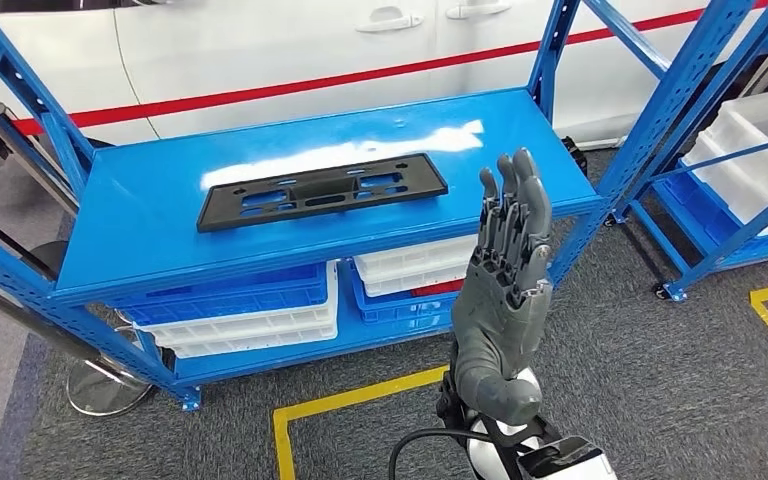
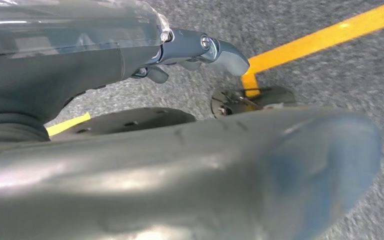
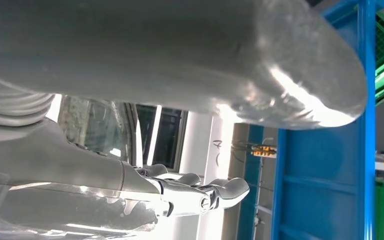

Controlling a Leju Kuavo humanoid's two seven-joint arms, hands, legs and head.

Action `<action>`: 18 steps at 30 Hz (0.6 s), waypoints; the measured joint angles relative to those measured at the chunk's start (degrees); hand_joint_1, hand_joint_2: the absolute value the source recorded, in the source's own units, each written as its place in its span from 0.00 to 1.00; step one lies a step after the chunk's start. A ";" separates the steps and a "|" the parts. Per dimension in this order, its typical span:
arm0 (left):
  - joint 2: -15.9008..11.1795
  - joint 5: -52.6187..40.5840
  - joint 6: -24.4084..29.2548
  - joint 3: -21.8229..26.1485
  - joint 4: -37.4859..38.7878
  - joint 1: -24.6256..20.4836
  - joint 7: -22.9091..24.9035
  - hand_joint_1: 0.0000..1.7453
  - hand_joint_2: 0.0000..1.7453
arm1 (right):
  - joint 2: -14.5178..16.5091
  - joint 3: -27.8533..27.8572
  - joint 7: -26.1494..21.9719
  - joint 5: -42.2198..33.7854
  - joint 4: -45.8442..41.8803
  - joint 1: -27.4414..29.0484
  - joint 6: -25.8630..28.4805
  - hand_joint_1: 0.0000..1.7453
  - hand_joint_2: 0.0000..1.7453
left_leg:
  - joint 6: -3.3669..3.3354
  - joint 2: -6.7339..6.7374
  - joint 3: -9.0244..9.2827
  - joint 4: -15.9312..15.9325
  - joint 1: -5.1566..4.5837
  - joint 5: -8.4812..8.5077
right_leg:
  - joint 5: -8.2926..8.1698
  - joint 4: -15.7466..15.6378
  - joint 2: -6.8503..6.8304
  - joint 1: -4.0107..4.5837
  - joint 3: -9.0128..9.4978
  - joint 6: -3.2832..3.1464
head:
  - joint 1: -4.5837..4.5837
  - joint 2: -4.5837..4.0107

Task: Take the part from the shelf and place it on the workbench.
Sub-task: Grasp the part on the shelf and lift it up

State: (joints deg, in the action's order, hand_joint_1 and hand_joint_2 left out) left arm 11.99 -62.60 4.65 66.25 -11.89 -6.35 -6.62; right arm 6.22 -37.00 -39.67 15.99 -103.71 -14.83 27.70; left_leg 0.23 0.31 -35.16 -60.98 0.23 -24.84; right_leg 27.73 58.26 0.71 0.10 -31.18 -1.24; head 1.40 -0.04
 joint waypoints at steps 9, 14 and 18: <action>-0.01 0.08 0.07 0.36 0.00 -0.11 -0.05 0.00 0.00 | 0.16 0.38 0.00 -0.16 0.24 0.18 0.19 0.00 0.00 | -2.37 -0.14 4.15 3.99 0.03 -1.60 | 5.09 13.43 -0.21 -0.67 -7.14 2.60 | -0.31 0.00; 0.00 0.16 0.09 0.40 0.00 0.10 -0.04 0.00 0.00 | 0.16 0.73 0.35 -1.56 0.75 0.40 -0.20 0.00 0.75 | -1.48 -0.28 7.13 3.96 0.28 -4.10 | -3.00 6.46 -0.67 -1.30 -7.87 3.16 | -0.30 0.00; 0.00 0.30 0.22 0.44 0.00 -0.14 0.01 0.00 0.00 | 0.33 1.55 0.79 -3.73 1.36 0.65 -1.40 0.00 0.75 | -0.07 -0.20 7.94 3.90 0.20 -5.35 | -4.36 0.88 -0.73 -0.67 -6.61 1.40 | -0.45 0.00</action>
State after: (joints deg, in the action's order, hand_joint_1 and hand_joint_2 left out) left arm 11.99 -62.30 4.87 66.70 -11.89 -6.49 -6.62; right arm 6.55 -35.45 -38.88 12.27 -102.35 -14.17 26.30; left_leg 0.16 0.11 -27.22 -57.08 0.43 -30.19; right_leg 23.37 59.14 -0.03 -0.57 -37.79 0.15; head 0.95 -0.04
